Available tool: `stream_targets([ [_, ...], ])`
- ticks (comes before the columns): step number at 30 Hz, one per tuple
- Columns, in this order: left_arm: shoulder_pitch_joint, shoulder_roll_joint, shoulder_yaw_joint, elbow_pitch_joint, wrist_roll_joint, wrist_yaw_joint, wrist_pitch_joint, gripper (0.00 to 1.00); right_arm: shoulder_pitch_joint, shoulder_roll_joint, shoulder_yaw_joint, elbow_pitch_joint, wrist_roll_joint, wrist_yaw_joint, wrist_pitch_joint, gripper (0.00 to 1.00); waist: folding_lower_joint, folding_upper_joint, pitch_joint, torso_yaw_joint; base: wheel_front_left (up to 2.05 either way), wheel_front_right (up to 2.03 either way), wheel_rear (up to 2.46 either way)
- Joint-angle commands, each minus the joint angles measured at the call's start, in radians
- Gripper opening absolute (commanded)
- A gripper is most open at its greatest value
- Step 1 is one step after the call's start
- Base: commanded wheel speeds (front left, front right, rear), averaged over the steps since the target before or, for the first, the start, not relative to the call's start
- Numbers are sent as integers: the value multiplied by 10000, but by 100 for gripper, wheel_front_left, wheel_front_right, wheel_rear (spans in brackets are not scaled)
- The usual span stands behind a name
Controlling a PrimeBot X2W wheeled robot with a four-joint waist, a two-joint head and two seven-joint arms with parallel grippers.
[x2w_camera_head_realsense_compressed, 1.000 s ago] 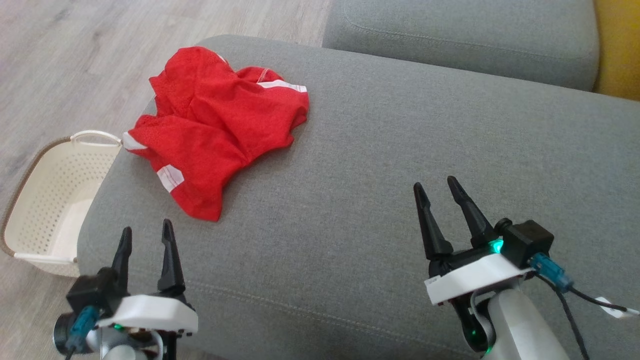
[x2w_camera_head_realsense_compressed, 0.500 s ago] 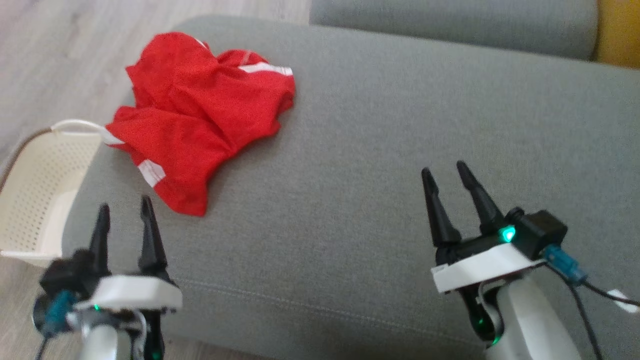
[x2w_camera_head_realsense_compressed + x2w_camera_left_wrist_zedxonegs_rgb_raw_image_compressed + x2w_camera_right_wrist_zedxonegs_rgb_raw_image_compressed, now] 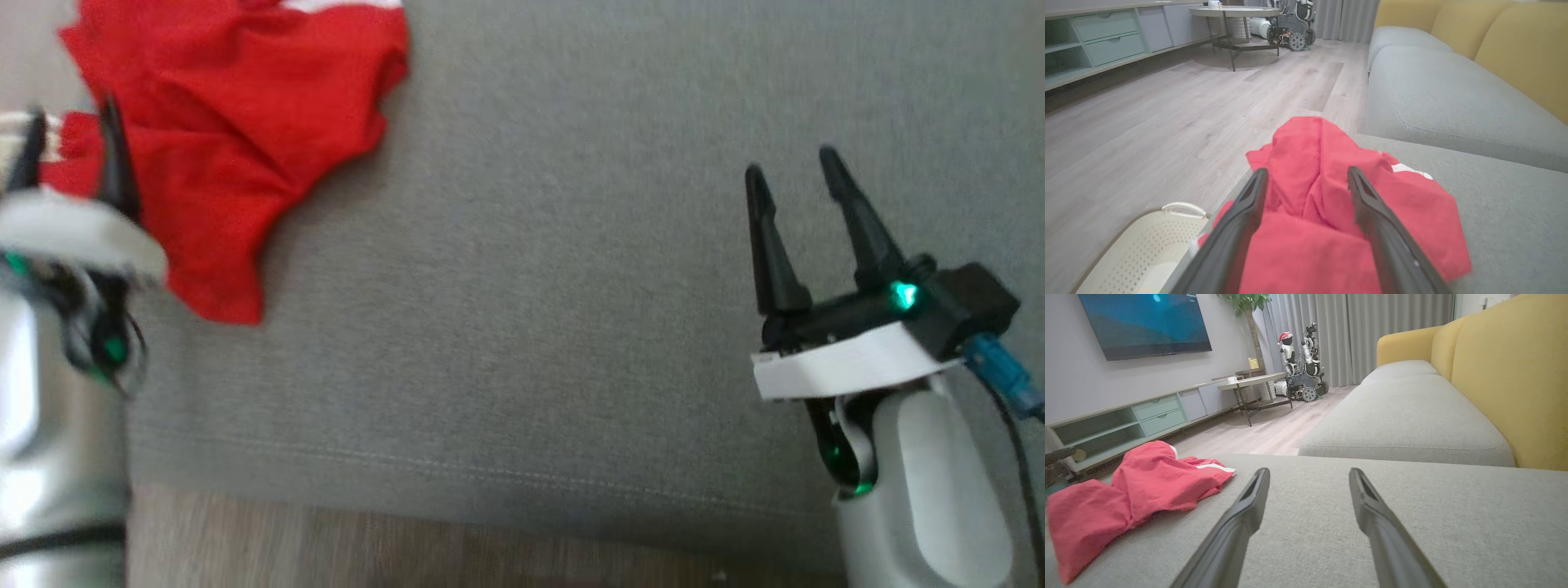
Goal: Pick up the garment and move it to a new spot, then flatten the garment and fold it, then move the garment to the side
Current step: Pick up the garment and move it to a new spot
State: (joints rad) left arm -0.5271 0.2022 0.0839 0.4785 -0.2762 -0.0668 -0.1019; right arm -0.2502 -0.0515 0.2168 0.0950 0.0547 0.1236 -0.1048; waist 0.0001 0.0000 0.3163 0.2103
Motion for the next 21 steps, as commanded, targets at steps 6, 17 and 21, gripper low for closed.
stream_targets([
  [6,-2381,1149,-37,1364,-206,-413,1124,100,-618,13,328,-1043,-317,71,248,100,-1,0,1454,-677,0,0,0],
  [17,-4734,2361,-603,4228,574,-141,1518,78,-755,13,389,-1523,-381,71,280,100,-1,0,2328,-1291,0,0,0],
  [21,-5139,2494,-632,4790,597,-101,1005,0,-770,13,342,-1535,-367,71,237,100,-1,0,2374,-1327,0,0,0],
])
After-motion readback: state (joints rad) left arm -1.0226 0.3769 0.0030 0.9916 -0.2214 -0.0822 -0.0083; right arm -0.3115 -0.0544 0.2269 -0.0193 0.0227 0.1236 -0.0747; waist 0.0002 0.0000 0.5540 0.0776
